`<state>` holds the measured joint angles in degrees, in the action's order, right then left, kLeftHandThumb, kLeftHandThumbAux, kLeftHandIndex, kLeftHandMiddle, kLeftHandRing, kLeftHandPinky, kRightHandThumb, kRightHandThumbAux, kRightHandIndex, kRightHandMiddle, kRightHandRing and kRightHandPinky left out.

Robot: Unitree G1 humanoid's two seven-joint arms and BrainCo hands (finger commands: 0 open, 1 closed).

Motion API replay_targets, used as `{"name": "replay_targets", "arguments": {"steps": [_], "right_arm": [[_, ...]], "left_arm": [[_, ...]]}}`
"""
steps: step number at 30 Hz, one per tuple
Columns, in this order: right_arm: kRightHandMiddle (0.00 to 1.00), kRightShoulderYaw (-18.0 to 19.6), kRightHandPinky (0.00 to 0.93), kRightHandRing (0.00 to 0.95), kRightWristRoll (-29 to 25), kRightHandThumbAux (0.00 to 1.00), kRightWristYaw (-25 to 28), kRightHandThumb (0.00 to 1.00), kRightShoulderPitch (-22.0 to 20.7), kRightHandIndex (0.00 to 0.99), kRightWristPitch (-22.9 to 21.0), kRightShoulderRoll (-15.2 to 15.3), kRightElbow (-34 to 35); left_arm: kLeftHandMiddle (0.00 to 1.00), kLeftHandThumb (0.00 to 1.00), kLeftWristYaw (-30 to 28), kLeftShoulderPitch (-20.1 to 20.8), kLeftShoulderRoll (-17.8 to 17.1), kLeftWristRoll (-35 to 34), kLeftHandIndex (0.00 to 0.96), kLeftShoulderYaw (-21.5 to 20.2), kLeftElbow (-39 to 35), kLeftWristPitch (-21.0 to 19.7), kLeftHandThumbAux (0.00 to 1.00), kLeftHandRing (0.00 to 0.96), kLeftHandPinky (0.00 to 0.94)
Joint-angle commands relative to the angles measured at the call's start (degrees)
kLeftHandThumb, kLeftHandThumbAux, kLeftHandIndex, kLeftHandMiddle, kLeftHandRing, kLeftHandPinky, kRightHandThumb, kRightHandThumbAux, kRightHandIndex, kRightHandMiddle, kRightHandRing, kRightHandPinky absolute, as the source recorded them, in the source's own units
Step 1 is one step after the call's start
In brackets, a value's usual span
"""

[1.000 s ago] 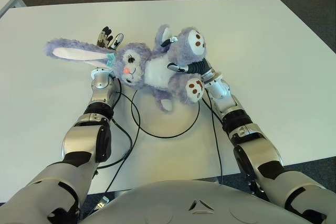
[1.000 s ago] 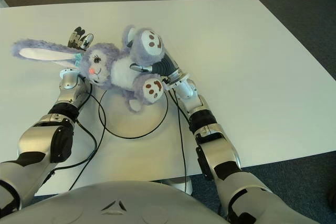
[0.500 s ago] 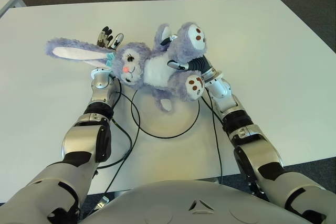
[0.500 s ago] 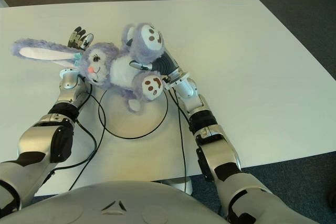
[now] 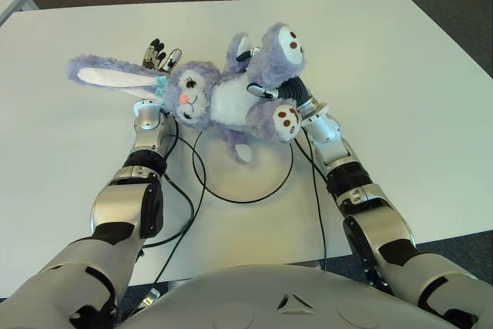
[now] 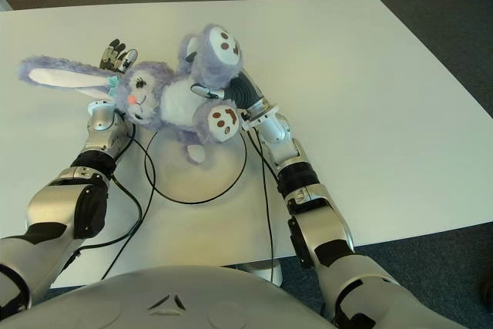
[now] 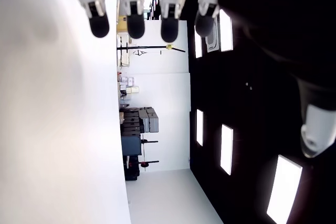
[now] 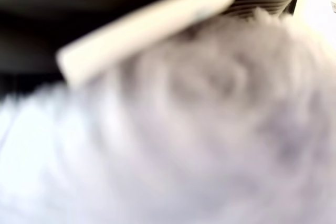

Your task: Put the doll into the plate.

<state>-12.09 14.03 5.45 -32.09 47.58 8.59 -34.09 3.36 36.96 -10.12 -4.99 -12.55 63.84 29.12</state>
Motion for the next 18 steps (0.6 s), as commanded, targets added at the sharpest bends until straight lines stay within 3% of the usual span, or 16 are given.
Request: {"name": "replay_targets", "arguments": {"steps": [1,12,15,18], "right_arm": [[0.0,0.26,0.0,0.0,0.12,0.279,0.35,0.232,0.28,0.0,-1.61,0.11,0.82],[0.0,0.25,0.0,0.0,1.27,0.295,0.04,0.272,1.11,0.0,-3.69,1.01,3.48],[0.0,0.57,0.0,0.0,4.12,0.333,-4.18,0.26,-0.34,0.0,-0.77,1.27,-2.59],[0.0,0.52,0.0,0.0,5.62,0.352,-6.44,0.252,-0.84,0.0,0.41,1.19,-3.5]], "left_arm": [[0.09,0.0,-0.15,-3.51,1.65,0.16,0.021,0.07,3.32,-2.51,0.508,0.056,0.001],[0.088,0.0,-0.14,-3.51,1.63,0.32,0.023,0.22,3.41,-2.39,0.504,0.052,0.0],[0.085,0.0,-0.2,-3.54,1.59,0.4,0.022,0.29,3.41,-2.3,0.501,0.048,0.0],[0.083,0.0,-0.21,-3.54,1.57,0.43,0.021,0.33,3.42,-2.26,0.501,0.046,0.0]]}}
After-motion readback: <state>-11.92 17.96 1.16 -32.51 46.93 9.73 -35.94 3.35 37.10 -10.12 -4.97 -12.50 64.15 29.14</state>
